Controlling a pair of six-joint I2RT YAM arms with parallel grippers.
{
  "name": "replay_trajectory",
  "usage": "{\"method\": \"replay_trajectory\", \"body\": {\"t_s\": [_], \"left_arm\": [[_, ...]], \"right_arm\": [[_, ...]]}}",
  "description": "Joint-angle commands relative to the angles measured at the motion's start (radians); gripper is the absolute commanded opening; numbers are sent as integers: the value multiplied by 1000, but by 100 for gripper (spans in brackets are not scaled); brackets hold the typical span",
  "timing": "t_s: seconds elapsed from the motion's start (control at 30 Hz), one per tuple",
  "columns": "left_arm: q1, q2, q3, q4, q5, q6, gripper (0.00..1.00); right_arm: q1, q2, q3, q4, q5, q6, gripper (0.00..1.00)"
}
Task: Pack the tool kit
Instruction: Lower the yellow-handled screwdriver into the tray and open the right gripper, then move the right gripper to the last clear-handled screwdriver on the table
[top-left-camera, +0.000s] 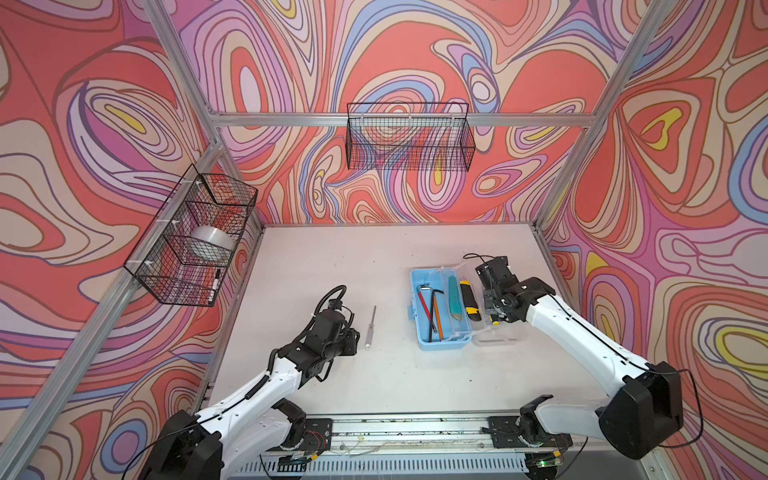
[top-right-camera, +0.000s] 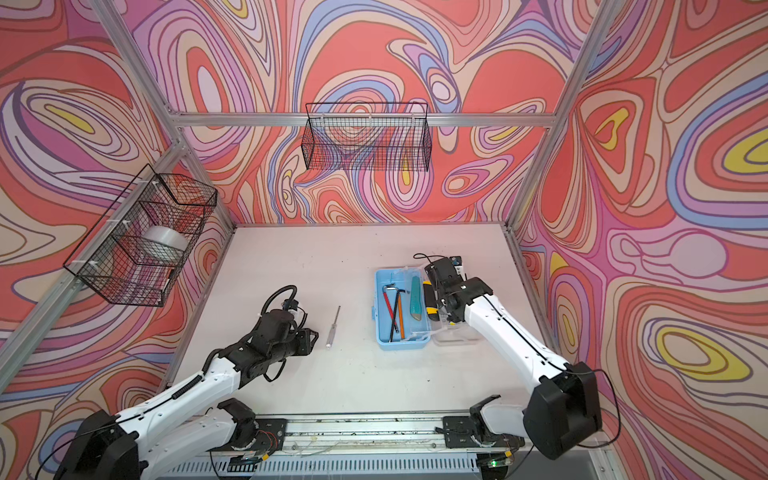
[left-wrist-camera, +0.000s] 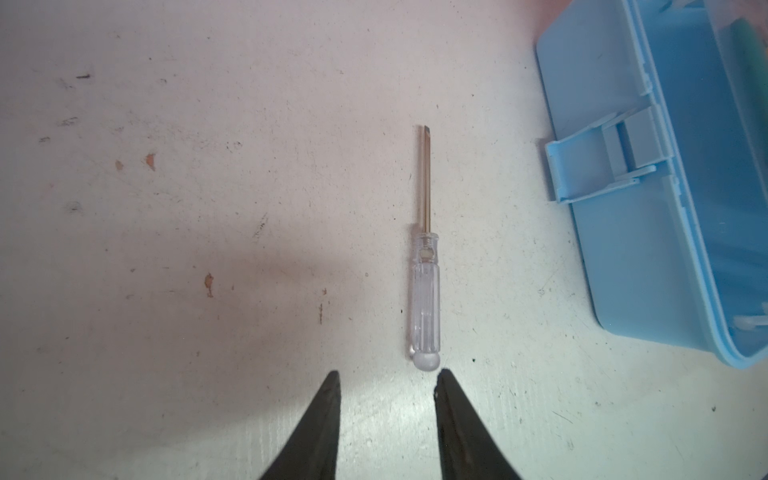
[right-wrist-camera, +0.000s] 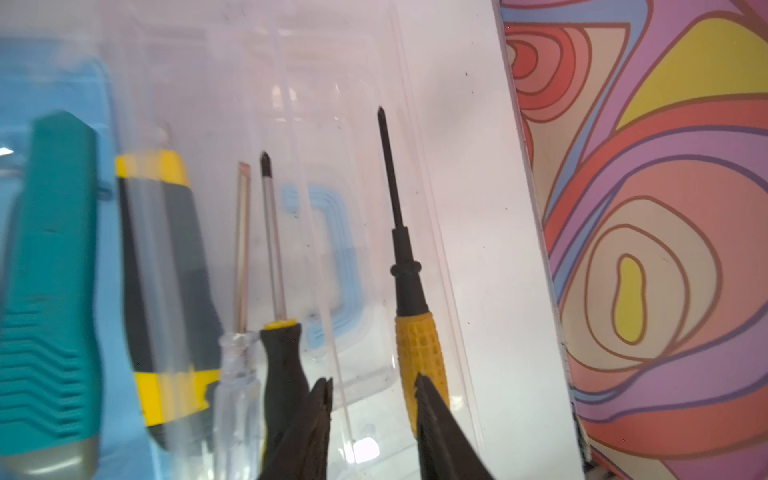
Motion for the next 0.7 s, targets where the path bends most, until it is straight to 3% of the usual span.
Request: {"method": "replay_trajectory", "body": {"t_s": [0.0, 0.23, 0.37, 0.5, 0.67], "left_arm": [[3, -12, -3, 2, -15, -7, 39], [3, -10, 0, -13, -23, -5, 39], [6, -22, -7, -12, -26, -17, 40], [45, -39, -25, 12, 51, -34, 41], [147, -89, -72, 49, 179, -80, 42]], "right_arm": [[98, -51, 56, 43, -19, 77, 35], [435, 77, 140, 119, 21, 233, 36], [580, 190, 136, 278, 36, 346, 38], [614, 282, 101, 465, -82, 516, 41], [634, 480, 245, 371, -136, 571, 42]]}}
